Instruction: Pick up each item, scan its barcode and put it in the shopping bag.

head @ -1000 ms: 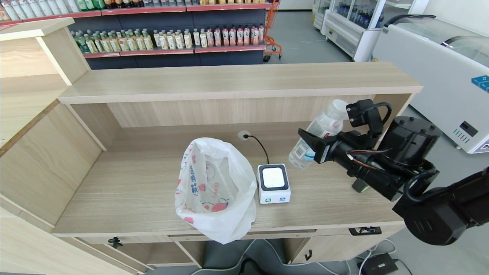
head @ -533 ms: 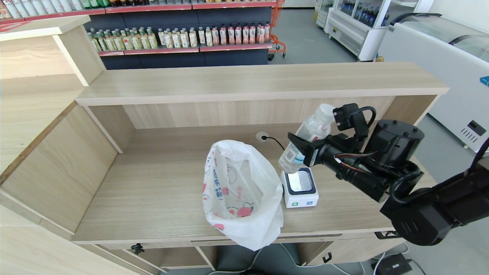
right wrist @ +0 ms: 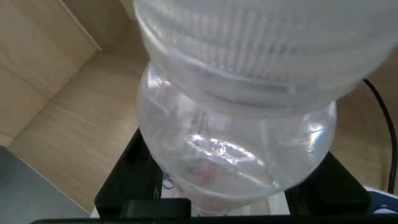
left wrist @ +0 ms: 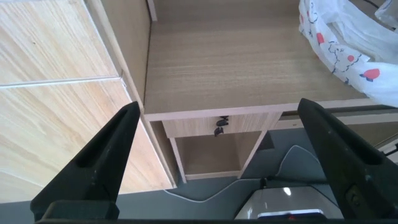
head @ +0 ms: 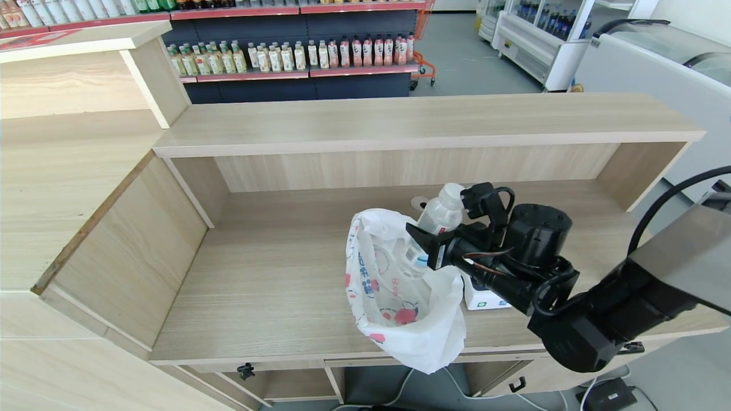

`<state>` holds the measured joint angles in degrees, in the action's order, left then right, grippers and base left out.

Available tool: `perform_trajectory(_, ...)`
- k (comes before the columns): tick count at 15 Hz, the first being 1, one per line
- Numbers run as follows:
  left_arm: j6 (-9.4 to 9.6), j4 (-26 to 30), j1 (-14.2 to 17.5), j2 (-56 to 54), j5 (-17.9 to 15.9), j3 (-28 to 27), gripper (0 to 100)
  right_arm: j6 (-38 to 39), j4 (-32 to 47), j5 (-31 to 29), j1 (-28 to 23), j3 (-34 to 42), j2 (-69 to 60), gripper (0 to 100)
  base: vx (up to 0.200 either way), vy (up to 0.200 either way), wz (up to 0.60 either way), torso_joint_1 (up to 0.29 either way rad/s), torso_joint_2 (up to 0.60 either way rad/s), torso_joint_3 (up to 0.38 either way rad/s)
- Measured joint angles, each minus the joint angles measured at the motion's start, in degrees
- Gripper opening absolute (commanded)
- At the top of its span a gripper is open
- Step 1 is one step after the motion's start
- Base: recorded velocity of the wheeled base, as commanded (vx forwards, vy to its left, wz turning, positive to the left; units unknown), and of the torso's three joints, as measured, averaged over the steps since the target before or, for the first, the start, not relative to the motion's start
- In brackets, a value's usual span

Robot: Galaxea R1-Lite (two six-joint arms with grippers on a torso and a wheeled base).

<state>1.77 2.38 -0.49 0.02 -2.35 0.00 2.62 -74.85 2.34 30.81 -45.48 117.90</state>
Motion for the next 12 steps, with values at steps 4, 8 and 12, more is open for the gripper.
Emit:
perform_trajectory(4,0.00,0.00,-0.04,0.00,-0.02,0.00,100,-1.67,-11.51,0.23,0.65,-0.51,6.50,0,0.000,0.000,0.00,0.000,0.00,0.000)
perform_trajectory(8,0.00,0.00,-0.06,0.00,-0.02,0.00,100,-2.57,-12.41,1.00,0.85,-1.01,11.26,0,0.000,0.000,0.00,0.000,0.00,0.000)
perform_trajectory(12,0.00,0.00,-0.06,0.00,-0.02,0.00,100,-4.25,-12.90,2.85,0.63,-1.62,15.24,0,0.000,0.000,0.00,0.000,0.00,0.000)
